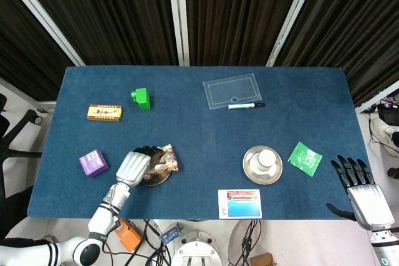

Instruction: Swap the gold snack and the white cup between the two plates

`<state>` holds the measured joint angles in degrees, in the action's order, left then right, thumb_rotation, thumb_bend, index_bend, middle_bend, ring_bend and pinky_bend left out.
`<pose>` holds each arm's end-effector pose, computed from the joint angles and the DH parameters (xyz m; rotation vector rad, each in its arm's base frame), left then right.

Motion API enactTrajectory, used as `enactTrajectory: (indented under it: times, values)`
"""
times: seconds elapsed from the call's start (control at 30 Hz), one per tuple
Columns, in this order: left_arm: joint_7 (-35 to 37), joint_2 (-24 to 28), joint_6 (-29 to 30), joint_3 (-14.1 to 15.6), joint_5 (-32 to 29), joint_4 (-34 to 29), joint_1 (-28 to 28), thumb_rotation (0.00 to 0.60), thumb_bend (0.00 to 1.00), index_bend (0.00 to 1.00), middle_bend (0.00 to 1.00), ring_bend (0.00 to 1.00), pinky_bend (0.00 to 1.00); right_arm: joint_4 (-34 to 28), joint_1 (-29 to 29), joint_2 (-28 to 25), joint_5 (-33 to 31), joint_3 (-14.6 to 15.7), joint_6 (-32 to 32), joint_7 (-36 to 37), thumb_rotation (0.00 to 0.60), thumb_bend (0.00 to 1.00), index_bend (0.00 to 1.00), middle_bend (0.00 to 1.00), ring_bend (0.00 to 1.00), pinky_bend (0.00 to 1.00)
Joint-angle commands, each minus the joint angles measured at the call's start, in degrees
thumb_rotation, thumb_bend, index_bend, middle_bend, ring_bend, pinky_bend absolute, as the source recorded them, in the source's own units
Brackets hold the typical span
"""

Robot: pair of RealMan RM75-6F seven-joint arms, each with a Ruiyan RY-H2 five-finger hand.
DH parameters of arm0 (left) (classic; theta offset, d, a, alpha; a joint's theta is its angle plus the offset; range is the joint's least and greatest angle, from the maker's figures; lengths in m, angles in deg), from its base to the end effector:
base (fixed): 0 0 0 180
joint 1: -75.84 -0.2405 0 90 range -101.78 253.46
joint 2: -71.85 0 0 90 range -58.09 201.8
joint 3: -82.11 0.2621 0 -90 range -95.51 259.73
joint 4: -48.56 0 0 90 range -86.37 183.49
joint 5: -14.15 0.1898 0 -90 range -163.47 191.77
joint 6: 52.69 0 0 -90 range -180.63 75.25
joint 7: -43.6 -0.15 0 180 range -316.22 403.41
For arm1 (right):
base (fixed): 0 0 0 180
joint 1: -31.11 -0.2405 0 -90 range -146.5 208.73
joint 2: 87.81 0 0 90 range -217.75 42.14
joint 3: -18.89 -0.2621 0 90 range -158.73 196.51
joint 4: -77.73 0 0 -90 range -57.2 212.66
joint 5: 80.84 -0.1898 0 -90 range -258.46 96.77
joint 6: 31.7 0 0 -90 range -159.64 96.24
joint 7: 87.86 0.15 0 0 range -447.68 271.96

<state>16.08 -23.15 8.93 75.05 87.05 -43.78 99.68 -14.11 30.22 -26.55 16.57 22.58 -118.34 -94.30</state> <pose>-0.1813 0.2522 -0.0288 -1.8095 -1.0758 -0.9182 -0.3047 -0.1402 0.1727 1.6157 -0.8006 0.7762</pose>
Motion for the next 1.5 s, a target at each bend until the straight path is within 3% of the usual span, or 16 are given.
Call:
enactTrajectory:
  times: [0.03,0.2,0.33,0.53,0.67,0.83,0.97,1.1,1.2,1.37,1.5]
  values:
    - [-1.2,-1.5,2.0,-0.2,0.5,0.7,0.4,0.600,0.28,0.41,0.43,0.42,0.50,0.0,0.0,0.0,-0.1,0.0,0.0,0.1,0.500,0.27,0.00,0.00,0.00,0.00]
    - [-1.2,-3.7,5.5,-1.1,2.9,2.4,1.1,0.600,0.46,0.53,0.54,0.52,0.58,0.0,-0.1,-0.1,-0.3,-0.1,0.3,0.2,0.500,0.27,0.00,0.00,0.00,0.00]
    - [-0.3,-4.8,6.6,-3.1,5.6,3.3,3.4,0.600,0.50,0.55,0.55,0.53,0.59,-0.1,-0.1,-0.2,-0.4,-0.1,0.3,0.4,0.500,0.27,0.00,0.00,0.00,0.00]
    - [-2.5,-10.0,2.5,-9.7,3.7,7.2,11.2,0.600,0.50,0.55,0.56,0.53,0.59,-0.2,-0.2,-0.4,-0.7,-0.3,0.3,0.9,0.500,0.27,0.00,0.00,0.00,0.00]
    - [-3.7,-16.0,-1.8,-13.9,0.5,16.2,18.0,0.600,0.48,0.55,0.55,0.53,0.58,-0.2,-0.4,-0.7,-0.9,-0.4,0.5,1.8,0.500,0.27,0.00,0.00,0.00,0.00]
    - [-1.8,-21.7,-6.3,-16.4,-2.7,27.6,24.2,0.600,0.43,0.53,0.53,0.51,0.57,-0.2,-1.2,-1.0,-1.6,-0.7,1.9,2.6,0.499,0.27,0.00,0.00,0.00,0.00]
    - [-0.3,-23.5,-9.1,-16.5,-4.4,33.2,27.0,0.600,0.32,0.40,0.45,0.45,0.53,-0.4,-2.0,-1.3,-2.5,-1.0,3.4,3.1,0.499,0.27,0.00,0.00,0.00,0.00]
    - [0.1,-22.5,-9.6,-15.8,-5.0,32.8,27.4,0.600,0.12,0.23,0.29,0.30,0.48,-0.7,-2.5,-1.4,-3.3,-1.5,4.0,3.2,0.500,0.27,0.00,0.00,0.00,0.00]
    - [0.4,-21.6,-9.2,-14.9,-5.0,31.3,27.3,0.600,0.02,0.15,0.20,0.22,0.48,-1.0,-3.0,-1.4,-4.0,-1.8,4.8,2.7,0.500,0.27,0.00,0.00,0.00,0.00]
    - [-0.3,-17.8,-9.2,-13.0,-6.1,23.9,25.8,0.600,0.00,0.11,0.15,0.17,0.46,-1.3,-3.4,-1.0,-4.0,-1.7,5.6,1.6,0.500,0.27,0.00,0.00,0.00,0.00]
    - [-2.3,-9.6,-3.6,-10.2,-3.7,10.9,21.3,0.600,0.00,0.11,0.15,0.17,0.45,-0.6,-4.4,-0.2,-2.4,-1.5,6.1,1.8,0.500,0.27,0.00,0.00,0.00,0.00]
